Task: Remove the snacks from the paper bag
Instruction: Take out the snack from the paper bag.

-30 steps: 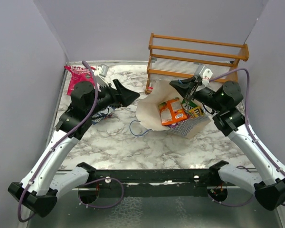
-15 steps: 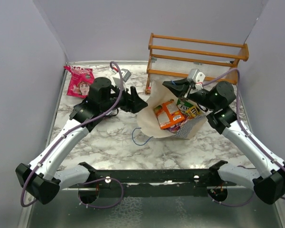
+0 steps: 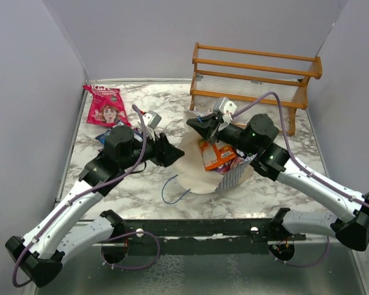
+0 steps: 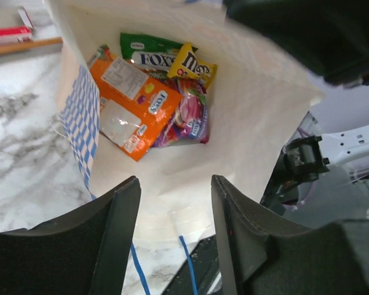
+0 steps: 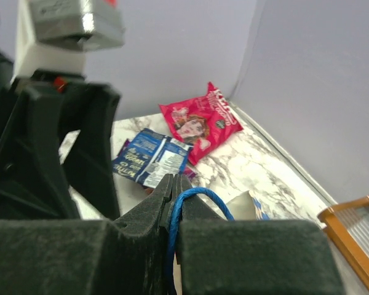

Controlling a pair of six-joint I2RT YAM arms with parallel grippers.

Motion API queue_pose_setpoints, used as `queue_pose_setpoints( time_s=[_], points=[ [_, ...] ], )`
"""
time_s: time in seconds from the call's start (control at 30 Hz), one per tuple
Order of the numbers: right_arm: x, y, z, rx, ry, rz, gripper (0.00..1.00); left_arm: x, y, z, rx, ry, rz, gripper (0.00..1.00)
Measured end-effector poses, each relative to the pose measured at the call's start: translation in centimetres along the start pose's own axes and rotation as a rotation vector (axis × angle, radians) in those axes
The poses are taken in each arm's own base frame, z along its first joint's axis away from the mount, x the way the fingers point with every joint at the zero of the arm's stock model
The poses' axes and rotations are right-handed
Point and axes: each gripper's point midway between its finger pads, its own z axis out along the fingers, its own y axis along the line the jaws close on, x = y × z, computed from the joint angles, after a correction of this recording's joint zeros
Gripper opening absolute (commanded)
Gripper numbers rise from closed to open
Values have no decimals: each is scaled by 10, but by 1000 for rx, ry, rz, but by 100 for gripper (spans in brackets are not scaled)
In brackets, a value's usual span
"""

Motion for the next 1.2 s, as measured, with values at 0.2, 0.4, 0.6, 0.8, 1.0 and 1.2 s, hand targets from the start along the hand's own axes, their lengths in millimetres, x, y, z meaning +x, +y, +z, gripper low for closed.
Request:
queue_pose_setpoints(
  time_s=[0.2,0.4,0.6,0.8,1.0,1.2],
  points=[
    [-7,-15,0,82,-17,13,2,37,-4,16,10,20,-80,45],
    [-25,-17,1,88,-52,17,2,76,-34,69,-25,95,71,37],
    [-28,-21,-3,112,-51,30,2,85,-13,92,-133,11,187,35],
    [-33,-31,-12,179,-35,58,2,112,8,107,-121,-58,247,35],
    [-36,-39,-20,241,-26,93,2,148,24,125,-97,-27,331,48],
    [-46,-40,-22,247,-20,108,2,166,26,151,-70,16,400,62]
  ],
)
